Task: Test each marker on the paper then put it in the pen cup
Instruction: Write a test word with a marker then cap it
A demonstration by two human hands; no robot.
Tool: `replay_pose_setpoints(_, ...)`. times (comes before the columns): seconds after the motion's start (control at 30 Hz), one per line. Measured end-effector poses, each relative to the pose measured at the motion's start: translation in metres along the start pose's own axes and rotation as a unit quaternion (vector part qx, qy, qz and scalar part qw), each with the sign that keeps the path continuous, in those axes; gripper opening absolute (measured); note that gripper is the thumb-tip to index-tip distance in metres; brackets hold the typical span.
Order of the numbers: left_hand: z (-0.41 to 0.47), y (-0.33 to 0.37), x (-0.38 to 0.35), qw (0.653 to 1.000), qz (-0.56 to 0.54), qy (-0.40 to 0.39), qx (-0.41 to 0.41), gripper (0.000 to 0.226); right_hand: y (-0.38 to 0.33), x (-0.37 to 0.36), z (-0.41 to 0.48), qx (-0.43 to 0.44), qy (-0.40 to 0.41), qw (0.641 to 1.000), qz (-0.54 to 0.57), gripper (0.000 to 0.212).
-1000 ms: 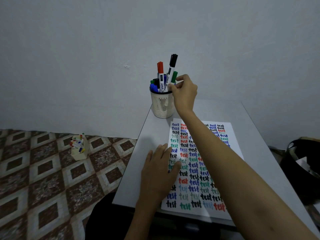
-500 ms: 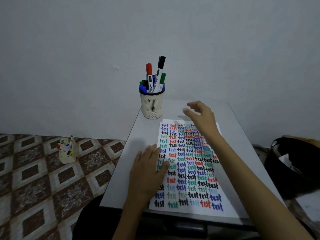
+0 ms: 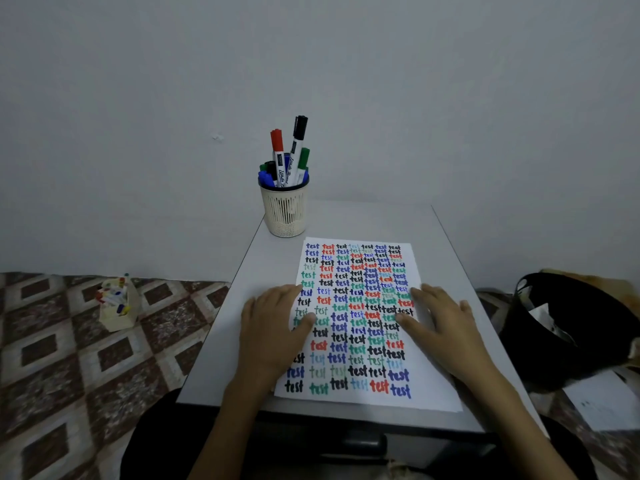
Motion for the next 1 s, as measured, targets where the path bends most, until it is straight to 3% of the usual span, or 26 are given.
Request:
replay_pose_setpoints(0.13, 0.000, 0.001, 0.000, 1.000, 0.010, 0.003, 0.007, 0.080, -0.003, 0.000, -0.002, 0.002, 0.030, 1.000, 0.001, 0.064)
replay_pose_setpoints(0.23, -0.002, -0.001, -0.001, 1.000, -0.017, -0.017, 0.010, 0.079, -0.002, 0.002, -0.007, 0.011, -0.005, 0.999, 0.039, 0.093)
replay_pose_setpoints(0.37, -0.014, 0.005, 0.016, 0.985, -0.128, -0.115, 0.013, 0.086, -0.001, 0.015, -0.036, 0.024, -0.074, 0.992, 0.095, 0.116)
replay_pose_setpoints(0.47, -0.041, 0.011, 0.036, 0.971, -0.135, -0.195, 0.019, 0.098, 0.003, 0.025, -0.061, 0.030, -0.107, 0.992, 0.062, 0.128)
replay_pose_setpoints(0.57, -0.059, 0.013, 0.043, 0.971, -0.095, -0.221, -0.005, 0.106, 0.003, 0.027, -0.075, 0.054, -0.131, 0.990, 0.012, 0.122)
replay_pose_setpoints(0.67, -0.060, 0.016, 0.046, 0.977, -0.075, -0.202, -0.014, 0.100, 0.003, 0.025, -0.078, 0.074, -0.130, 0.988, -0.029, 0.117)
replay_pose_setpoints(0.83, -0.062, 0.021, 0.047, 0.980, -0.083, -0.182, 0.006, 0.093, 0.004, 0.020, -0.077, 0.071, -0.117, 0.990, -0.012, 0.106)
replay_pose_setpoints(1.0, -0.065, 0.016, 0.045, 0.976, -0.085, -0.192, 0.049, 0.088, 0.006, 0.017, -0.077, 0.073, -0.092, 0.993, 0.001, 0.113)
Point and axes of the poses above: each hand's wrist, its own z-axis towards the middle knuckle, its own x-axis out of the back of the hand, y = z × x, the point moved 4 cm from there along z, towards the middle knuckle, and after that the axes turned 11 degrees about -z, right-handed, at the moved point
